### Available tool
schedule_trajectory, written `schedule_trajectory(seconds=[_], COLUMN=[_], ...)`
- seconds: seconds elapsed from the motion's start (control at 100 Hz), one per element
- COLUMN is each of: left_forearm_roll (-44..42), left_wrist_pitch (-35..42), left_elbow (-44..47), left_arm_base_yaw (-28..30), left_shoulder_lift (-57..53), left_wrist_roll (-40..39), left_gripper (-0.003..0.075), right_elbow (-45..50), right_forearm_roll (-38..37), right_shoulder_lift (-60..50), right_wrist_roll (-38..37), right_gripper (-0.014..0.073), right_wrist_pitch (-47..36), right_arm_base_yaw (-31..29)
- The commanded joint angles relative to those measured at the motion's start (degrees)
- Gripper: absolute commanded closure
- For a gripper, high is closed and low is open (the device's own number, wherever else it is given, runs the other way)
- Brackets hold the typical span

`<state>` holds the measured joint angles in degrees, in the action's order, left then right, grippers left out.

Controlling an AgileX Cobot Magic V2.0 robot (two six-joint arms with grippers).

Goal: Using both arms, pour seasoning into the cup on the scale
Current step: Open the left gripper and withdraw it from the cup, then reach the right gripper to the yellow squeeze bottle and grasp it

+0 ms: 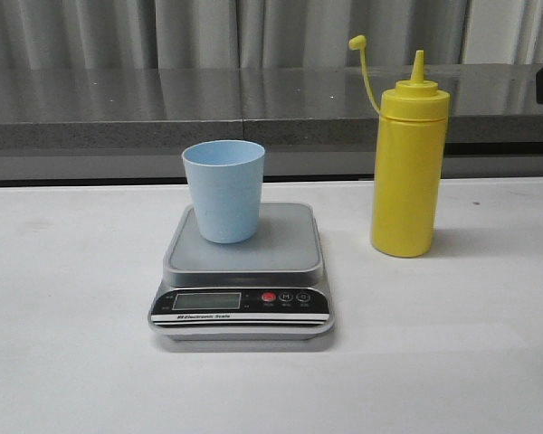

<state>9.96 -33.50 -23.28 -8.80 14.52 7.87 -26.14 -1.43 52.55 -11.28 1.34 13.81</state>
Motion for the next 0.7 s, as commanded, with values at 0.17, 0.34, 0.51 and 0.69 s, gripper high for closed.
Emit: schedule_trajectory(seconds=[0.17,0.34,0.51,0.69], left_forearm_roll=[0.6,0.6,0.6,0.6], left_wrist_pitch=[4.1,4.1,4.1,4.1], left_elbow=[-1.4,-1.4,-1.4,-1.4], left_arm_base_yaw=[0.0,0.0,0.0,0.0], left_shoulder_lift=[0.5,0.5,0.5,0.5], left_wrist_roll=[-0.6,-0.6,-0.6,-0.6], left_gripper=[0.0741,0.0741,0.0741,0.0741], right_elbow=[1.4,1.4,1.4,1.4], right_forearm_roll=[-0.8,-0.7,-0.7,0.8], right_shoulder_lift=[6.0,10.6,15.0,20.5], right_wrist_roll=[0.8,3.2,8.5,10.5], right_gripper=[-0.0069,-0.0069,-0.0069,-0.0069], right_wrist_pitch=[-15.6,-22.2,-29.1,-36.1], right_arm_base_yaw=[-0.1,-0.1,1.0,3.2])
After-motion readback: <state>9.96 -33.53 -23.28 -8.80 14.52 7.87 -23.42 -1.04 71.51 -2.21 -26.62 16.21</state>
